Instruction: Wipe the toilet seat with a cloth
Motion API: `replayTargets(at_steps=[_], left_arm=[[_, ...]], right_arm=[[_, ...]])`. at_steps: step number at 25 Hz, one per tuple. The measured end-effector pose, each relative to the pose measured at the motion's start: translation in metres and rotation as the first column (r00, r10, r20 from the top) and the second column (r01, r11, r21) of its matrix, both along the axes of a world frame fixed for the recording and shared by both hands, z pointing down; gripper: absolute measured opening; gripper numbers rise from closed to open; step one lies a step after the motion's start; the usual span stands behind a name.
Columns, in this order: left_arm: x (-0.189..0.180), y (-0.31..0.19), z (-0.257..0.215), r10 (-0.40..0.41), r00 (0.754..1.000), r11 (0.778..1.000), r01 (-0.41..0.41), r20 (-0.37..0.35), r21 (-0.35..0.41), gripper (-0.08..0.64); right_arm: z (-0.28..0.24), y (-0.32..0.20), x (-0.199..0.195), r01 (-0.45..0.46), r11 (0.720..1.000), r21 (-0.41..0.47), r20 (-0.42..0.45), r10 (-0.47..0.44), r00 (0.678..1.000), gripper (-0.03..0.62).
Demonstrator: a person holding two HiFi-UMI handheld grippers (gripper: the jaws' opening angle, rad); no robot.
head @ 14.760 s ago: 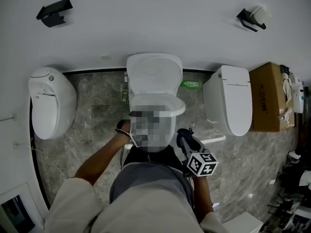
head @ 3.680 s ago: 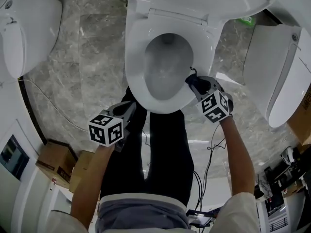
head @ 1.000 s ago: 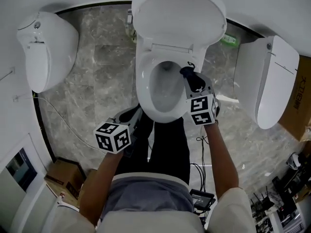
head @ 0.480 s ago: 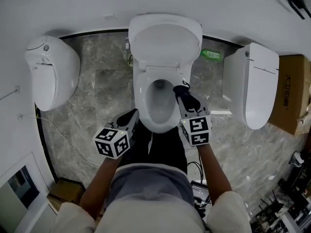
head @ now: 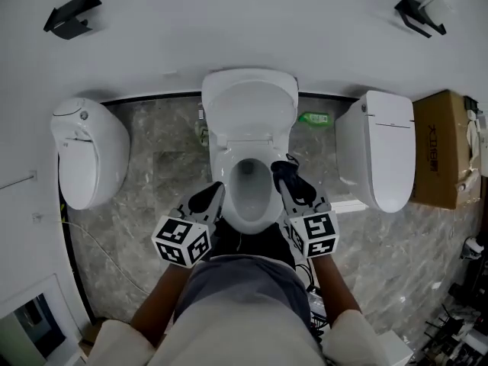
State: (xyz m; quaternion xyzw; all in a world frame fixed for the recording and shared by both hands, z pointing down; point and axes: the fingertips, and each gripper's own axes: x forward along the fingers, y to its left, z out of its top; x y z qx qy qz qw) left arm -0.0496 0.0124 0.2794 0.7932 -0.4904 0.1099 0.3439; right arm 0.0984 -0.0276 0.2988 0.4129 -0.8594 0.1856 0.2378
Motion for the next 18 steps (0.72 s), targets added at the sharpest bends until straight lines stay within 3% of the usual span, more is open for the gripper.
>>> replayTargets(at_steps=[4, 8, 18], left_arm=[[0.005, -0.006, -0.034, 0.022, 1.0, 0.996, -0.021, -0.011, 0.085, 0.009], [0.01, -0.008, -0.062, 0.046, 0.998, 0.982, -0.053, 0.046, 0.179, 0.009], [-0.019, -0.004, -0.128, -0.016, 1.0, 0.95, 0.008, 0.022, 0.311, 0.009]], right_arm=[[-0.04, 0.005, 0.007, -0.044, 0.997, 0.056, 0.042, 0.041, 0.998, 0.086], [-0.073, 0.013, 0.016, -0.064, 0.992, 0.105, 0.076, 0.056, 0.996, 0.087], [-0.15, 0.033, 0.019, -0.094, 0.975, 0.203, 0.167, 0.06, 0.984, 0.087]])
